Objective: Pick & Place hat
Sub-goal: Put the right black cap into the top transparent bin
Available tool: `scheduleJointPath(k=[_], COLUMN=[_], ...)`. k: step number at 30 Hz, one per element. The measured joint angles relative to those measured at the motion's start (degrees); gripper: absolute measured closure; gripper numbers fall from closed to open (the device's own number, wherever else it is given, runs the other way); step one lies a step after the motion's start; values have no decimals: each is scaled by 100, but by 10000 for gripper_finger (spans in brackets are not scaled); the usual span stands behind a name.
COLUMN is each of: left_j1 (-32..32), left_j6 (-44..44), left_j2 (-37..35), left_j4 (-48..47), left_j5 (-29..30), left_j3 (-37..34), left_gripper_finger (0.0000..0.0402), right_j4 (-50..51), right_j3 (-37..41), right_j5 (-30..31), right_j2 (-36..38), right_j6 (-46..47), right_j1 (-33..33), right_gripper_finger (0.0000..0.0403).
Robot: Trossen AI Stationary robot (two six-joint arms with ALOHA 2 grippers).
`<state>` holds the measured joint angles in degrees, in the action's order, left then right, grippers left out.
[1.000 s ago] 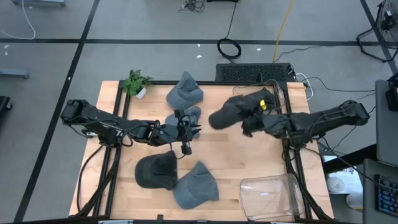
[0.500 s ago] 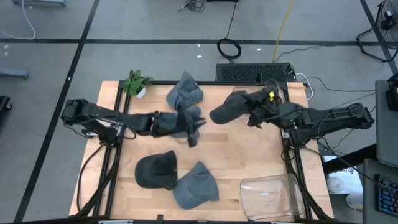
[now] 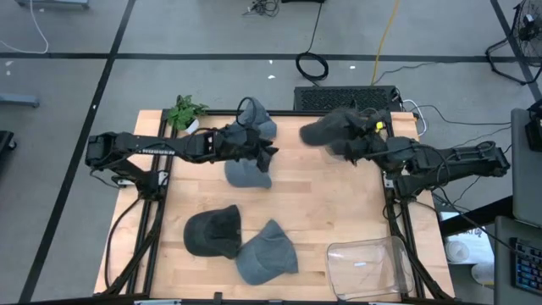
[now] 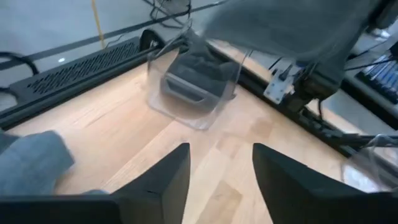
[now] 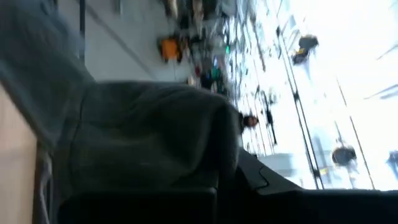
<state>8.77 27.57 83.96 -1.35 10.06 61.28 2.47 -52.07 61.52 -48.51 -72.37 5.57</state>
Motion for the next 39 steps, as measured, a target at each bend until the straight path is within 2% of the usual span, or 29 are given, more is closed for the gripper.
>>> scheduleJointPath(k=[7,11,13,16,18,23,28,35,39], left_j1=[25,21,21,21,10,12,10,10,10], left_j6=[-63,-69,-91,-90,-92,-120,-186,-235,-307], left_j2=[0,0,0,0,0,0,0,2,4], left_j4=[-44,-38,-46,-56,-56,-67,-67,-68,-67], left_j5=[42,44,45,45,45,45,43,44,45], left_j3=[0,0,0,0,0,0,-2,-4,-4], left_gripper_finger=[199,204,206,204,202,202,201,201,201], right_j4=[1720,2360,2297,1727,1389,1227,1214,1351,1645], right_j3=[0,0,80,344,547,1016,1212,1213,1213], right_j5=[138,-602,-917,-974,-1282,-2118,-2522,-2436,-2728], right_j2=[370,423,384,284,211,-97,-256,-48,29], right_j6=[916,1218,1081,477,200,250,635,935,1412], right_j1=[-439,-987,-1339,-1933,-2292,-2937,-2931,-2460,-2165], right_gripper_finger=[403,403,403,403,403,403,403,403,403])
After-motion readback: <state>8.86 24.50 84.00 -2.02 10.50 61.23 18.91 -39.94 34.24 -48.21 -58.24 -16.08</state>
